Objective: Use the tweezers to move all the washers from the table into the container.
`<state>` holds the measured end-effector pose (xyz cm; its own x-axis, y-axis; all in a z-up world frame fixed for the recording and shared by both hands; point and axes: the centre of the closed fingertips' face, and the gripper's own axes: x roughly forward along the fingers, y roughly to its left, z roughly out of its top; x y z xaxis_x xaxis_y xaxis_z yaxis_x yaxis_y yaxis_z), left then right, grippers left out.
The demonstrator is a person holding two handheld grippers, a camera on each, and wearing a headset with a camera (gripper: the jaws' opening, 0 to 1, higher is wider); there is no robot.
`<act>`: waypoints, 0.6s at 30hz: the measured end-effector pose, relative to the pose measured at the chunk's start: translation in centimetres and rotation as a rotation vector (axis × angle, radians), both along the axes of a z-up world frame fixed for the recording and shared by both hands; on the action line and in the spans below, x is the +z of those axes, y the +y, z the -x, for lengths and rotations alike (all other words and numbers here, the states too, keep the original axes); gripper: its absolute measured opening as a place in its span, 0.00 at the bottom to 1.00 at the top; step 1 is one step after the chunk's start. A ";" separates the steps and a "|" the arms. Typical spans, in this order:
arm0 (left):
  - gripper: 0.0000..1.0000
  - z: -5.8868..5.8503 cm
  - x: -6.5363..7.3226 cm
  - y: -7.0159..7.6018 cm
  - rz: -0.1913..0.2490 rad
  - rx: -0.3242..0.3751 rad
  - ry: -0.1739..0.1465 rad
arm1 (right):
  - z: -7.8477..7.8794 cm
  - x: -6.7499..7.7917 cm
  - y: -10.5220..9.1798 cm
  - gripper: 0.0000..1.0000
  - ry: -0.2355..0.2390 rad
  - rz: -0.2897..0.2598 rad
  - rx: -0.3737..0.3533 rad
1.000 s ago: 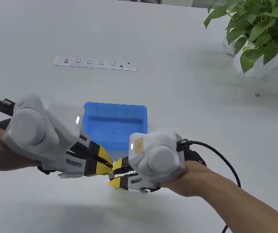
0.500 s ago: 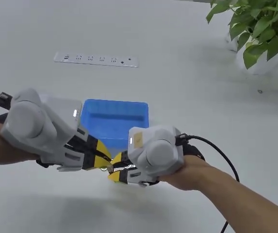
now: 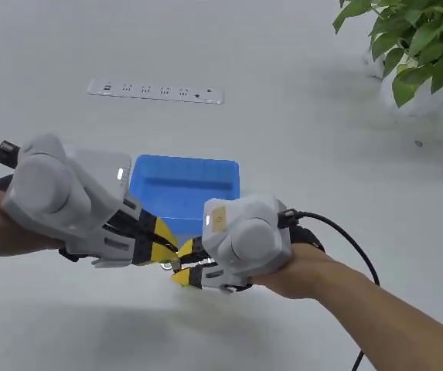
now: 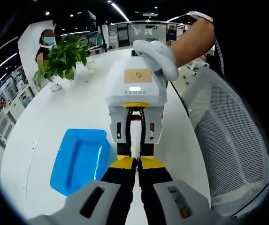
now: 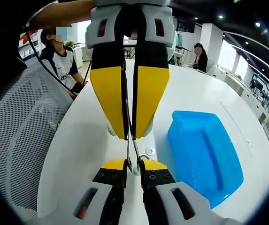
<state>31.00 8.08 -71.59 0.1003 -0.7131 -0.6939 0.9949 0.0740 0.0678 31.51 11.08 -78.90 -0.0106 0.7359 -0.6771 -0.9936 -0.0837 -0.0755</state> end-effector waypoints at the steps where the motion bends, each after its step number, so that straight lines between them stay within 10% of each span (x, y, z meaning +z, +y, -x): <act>1: 0.06 0.0 0.0 0.0 -0.001 0.000 -0.002 | 0.0 0.0 0.0 0.13 -0.002 0.000 0.001; 18: 0.06 -0.1 0.0 0.1 0.005 0.001 0.015 | 0.0 -0.2 -0.1 0.13 0.006 0.000 -0.004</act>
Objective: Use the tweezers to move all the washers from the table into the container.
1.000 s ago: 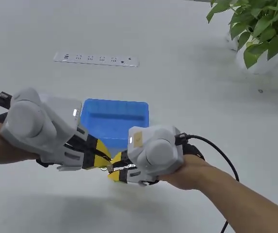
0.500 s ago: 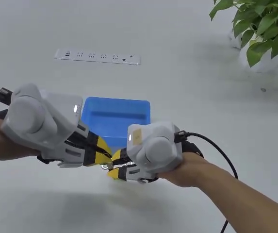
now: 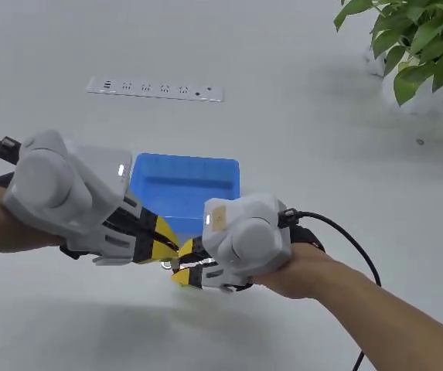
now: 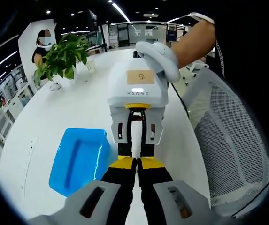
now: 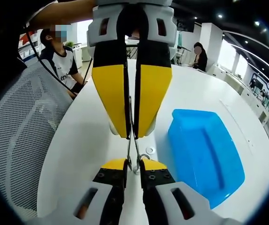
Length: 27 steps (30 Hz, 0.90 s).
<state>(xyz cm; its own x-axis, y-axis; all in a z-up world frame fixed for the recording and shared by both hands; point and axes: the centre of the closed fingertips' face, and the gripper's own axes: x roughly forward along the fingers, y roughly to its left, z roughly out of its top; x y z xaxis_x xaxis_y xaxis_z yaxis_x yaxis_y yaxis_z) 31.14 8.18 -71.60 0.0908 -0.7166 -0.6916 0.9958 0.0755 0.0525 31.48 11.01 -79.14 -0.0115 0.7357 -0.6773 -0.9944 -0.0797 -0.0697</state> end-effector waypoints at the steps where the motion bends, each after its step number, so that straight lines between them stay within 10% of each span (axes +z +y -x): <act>1: 0.06 0.0 0.0 0.0 0.001 0.002 0.001 | 0.0 0.0 0.0 0.13 0.001 0.000 -0.003; 27: 0.06 -0.9 -0.5 -0.4 0.018 0.015 0.059 | -0.5 0.1 0.0 0.11 0.039 -0.014 -0.052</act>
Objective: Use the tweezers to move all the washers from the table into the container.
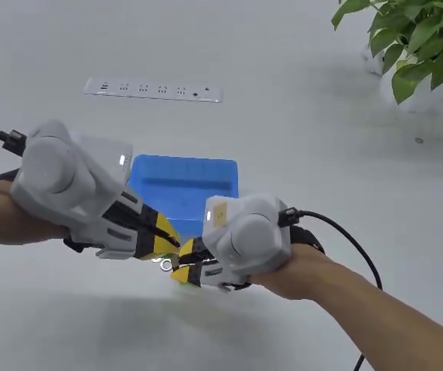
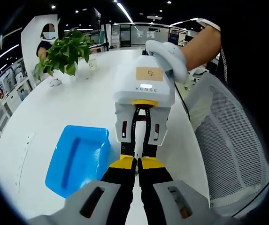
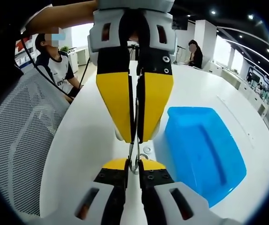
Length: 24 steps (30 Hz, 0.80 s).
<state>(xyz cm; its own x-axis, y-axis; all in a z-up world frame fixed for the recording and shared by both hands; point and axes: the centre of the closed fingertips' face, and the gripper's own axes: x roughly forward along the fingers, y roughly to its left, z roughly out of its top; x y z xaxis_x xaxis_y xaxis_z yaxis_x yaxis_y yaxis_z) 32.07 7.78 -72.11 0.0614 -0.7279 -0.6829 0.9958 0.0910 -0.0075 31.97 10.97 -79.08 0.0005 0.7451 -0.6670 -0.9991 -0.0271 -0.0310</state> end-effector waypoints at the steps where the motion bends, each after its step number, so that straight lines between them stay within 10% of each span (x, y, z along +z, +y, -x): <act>1: 0.06 0.0 0.0 0.0 -0.002 0.000 0.000 | 0.0 0.0 0.0 0.10 0.005 -0.001 -0.005; 24: 0.06 0.3 0.9 0.3 -0.029 -0.006 -0.024 | 0.1 1.0 0.1 0.09 -0.005 0.004 -0.003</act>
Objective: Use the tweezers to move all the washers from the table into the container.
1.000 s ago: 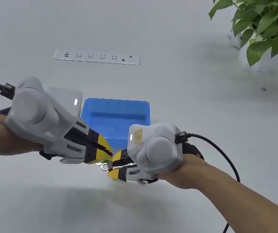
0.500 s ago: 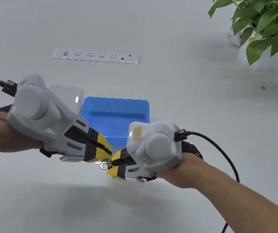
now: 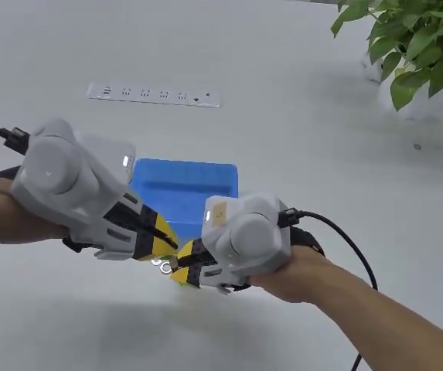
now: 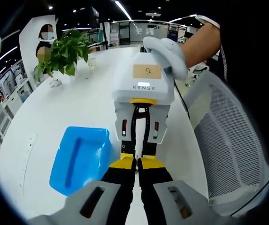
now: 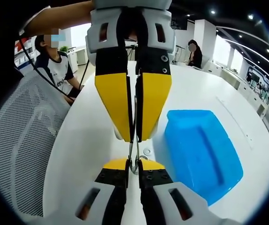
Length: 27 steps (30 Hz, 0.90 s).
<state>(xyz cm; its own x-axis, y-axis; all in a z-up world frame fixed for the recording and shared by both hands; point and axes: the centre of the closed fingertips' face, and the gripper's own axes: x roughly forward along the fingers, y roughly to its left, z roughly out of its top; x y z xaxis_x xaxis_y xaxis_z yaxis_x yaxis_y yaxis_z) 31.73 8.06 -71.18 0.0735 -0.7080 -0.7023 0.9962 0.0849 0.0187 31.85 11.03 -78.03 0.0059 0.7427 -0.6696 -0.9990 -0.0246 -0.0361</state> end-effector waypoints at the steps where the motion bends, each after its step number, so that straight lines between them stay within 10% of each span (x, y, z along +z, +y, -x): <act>1: 0.06 0.0 0.1 0.0 0.001 0.002 -0.001 | 0.0 0.2 0.0 0.09 0.005 -0.003 -0.004; 27: 0.06 -1.2 4.7 0.1 0.001 -0.001 -0.047 | -1.5 4.8 0.2 0.09 -0.047 -0.024 -0.013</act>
